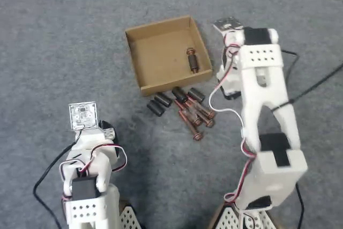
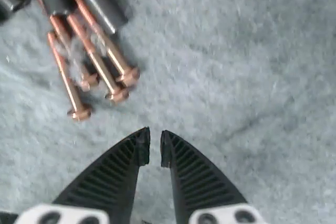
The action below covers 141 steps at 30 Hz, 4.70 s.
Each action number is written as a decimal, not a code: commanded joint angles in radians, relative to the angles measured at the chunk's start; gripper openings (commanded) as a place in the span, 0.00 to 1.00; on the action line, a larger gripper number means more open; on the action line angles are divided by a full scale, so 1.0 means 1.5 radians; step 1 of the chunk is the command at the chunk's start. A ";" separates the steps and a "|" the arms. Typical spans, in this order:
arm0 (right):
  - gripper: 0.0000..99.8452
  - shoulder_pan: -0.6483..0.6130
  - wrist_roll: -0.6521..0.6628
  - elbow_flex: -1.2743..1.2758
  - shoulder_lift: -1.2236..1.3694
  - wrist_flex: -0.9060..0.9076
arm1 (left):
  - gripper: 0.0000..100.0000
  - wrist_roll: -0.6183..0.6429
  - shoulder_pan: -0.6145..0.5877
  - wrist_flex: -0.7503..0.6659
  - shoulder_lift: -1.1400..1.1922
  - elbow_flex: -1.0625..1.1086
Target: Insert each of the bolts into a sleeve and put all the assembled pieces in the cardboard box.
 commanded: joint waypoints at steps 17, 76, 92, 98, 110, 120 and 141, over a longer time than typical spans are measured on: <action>0.01 0.006 0.137 0.163 -0.104 -0.093 | 0.01 -0.008 -0.003 -0.014 -0.006 -0.012; 0.10 -0.130 0.168 0.056 0.230 -0.423 | 0.01 -0.009 0.000 -0.035 -0.006 -0.012; 0.01 -0.081 0.069 0.053 0.121 -0.300 | 0.01 -0.009 -0.001 -0.036 -0.006 -0.012; 0.01 -0.022 0.038 0.086 0.063 -0.224 | 0.01 -0.009 -0.001 -0.036 -0.006 -0.012; 0.01 0.030 0.038 0.320 -0.126 -0.249 | 0.01 -0.009 -0.002 -0.036 -0.006 -0.012; 0.01 0.077 0.040 0.563 -0.283 -0.388 | 0.01 -0.009 -0.003 -0.033 -0.006 -0.012; 0.01 0.186 0.033 0.799 -0.337 -0.594 | 0.01 -0.005 0.001 -0.075 -0.006 -0.034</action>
